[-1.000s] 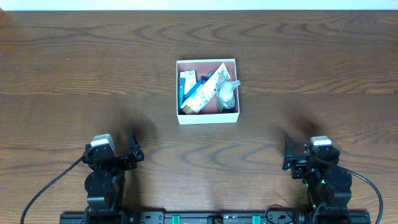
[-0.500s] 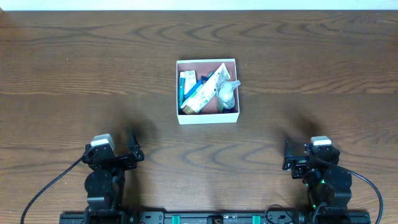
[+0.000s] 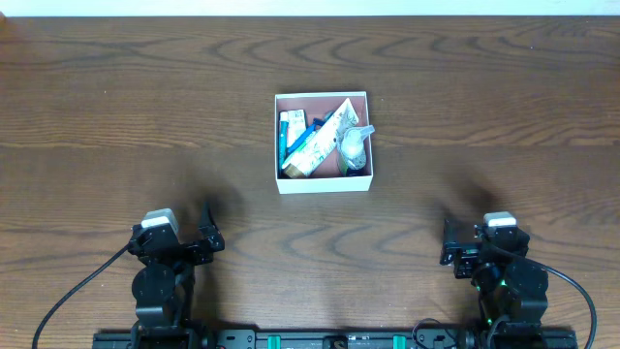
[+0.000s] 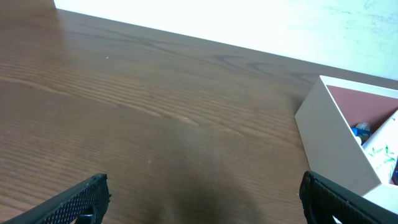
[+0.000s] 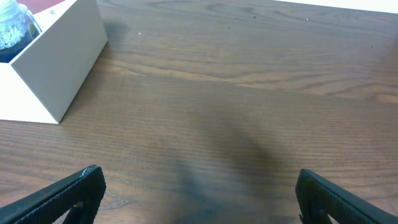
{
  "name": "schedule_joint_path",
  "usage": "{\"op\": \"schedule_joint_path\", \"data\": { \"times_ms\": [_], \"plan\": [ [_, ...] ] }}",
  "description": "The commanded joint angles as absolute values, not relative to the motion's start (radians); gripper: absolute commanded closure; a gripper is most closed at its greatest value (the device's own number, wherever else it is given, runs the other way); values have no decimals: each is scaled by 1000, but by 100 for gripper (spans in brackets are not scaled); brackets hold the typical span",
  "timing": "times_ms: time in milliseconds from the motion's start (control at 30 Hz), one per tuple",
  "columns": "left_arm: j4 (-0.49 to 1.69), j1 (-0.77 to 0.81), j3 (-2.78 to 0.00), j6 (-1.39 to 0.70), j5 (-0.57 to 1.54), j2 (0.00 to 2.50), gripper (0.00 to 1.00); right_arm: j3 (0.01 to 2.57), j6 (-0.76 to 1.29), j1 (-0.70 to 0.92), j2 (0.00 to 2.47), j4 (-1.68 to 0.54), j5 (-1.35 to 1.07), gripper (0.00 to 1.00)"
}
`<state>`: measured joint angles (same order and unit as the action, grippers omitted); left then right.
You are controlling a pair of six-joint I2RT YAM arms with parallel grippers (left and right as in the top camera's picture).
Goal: Pack container
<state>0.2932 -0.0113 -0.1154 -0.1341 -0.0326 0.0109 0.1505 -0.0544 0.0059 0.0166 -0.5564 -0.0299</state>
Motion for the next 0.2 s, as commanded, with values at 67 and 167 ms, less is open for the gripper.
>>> {"op": "schedule_joint_path", "data": {
  "times_ms": [67, 167],
  "plan": [
    [303, -17, -93, -143, -33, 6, 2, 147, -38, 13, 6, -553, -34, 1],
    [303, -17, -93, -143, -33, 6, 2, 147, -38, 13, 6, -553, -34, 1]
  ]
}}
